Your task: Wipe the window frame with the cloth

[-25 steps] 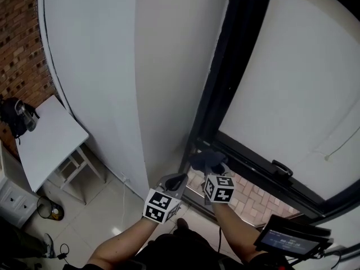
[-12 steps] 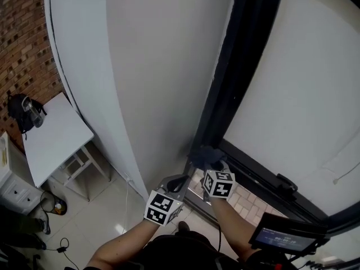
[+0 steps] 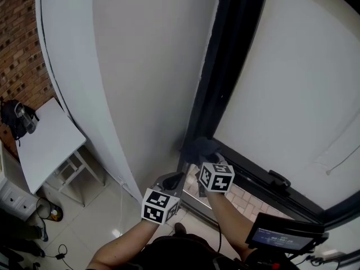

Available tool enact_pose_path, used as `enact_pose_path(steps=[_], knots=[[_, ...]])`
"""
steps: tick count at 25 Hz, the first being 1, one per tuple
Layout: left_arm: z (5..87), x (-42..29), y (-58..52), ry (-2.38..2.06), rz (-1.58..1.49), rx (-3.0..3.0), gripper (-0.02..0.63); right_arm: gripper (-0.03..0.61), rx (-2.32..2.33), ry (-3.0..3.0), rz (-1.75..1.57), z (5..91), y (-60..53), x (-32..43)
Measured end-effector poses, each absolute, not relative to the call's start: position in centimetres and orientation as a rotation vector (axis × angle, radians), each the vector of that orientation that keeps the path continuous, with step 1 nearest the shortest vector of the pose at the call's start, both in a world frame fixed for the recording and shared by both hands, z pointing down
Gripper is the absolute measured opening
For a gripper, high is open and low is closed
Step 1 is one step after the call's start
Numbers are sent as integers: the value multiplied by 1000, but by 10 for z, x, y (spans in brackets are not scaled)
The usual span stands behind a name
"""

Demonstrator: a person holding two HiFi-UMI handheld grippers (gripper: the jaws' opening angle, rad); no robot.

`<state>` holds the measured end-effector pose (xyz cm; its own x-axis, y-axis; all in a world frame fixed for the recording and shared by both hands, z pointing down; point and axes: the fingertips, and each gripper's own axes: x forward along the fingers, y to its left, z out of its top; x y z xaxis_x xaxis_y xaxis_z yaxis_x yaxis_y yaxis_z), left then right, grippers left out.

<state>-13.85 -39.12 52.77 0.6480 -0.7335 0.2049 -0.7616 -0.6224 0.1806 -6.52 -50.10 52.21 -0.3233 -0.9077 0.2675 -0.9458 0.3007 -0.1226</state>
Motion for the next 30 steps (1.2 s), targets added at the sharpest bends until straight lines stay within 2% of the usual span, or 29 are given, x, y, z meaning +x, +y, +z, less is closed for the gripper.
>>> enact_pose_path(steps=[18,30], knots=[[440,-130,-391,-1182,32,2755,-6,60,1782,-2564,139,366,-499,-67],[383,-115,-403,-1156,-13,2829,-6,60,1783,-2603,37,303,-502,-69]])
